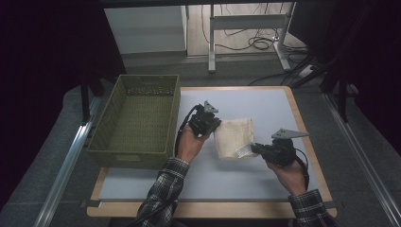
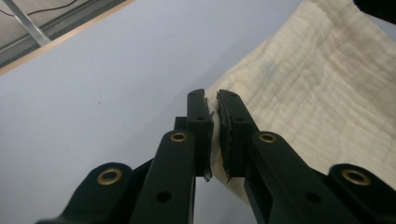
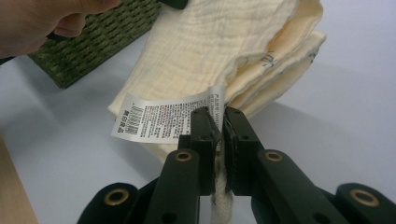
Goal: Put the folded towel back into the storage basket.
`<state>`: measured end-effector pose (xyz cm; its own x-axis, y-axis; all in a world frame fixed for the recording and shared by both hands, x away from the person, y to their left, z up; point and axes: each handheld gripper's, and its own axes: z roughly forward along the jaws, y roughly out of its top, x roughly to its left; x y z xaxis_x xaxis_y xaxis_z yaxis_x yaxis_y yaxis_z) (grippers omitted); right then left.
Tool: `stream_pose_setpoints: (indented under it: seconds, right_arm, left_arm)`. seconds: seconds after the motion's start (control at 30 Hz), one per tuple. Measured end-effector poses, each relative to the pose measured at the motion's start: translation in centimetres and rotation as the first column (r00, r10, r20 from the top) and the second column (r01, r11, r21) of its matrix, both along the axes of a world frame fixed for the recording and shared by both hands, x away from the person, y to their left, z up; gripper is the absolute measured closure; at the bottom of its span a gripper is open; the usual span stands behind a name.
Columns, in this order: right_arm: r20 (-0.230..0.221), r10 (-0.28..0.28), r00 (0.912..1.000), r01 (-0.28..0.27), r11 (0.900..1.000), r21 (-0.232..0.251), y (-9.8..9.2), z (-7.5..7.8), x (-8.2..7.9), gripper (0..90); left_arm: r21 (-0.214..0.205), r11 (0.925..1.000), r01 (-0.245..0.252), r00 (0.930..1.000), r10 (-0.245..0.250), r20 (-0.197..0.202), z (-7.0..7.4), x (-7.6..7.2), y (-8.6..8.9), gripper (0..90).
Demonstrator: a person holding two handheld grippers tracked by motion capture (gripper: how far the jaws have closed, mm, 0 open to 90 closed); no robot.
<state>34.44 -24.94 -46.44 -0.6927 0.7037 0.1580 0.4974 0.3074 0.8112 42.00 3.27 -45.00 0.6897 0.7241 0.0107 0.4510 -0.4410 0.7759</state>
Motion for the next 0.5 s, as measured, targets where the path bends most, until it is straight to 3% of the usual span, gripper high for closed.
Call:
stream_pose_setpoints:
  seconds: [0.5]
  right_arm:
    - [0.015, 0.031, 0.9994, -0.031, 0.9994, -0.014, 3.2, 1.4, 1.4, 83.4]
  left_arm:
    - [0.073, 0.997, -0.026, 0.9994, 0.024, 0.023, 2.3, 0.8, 2.4, 83.8]
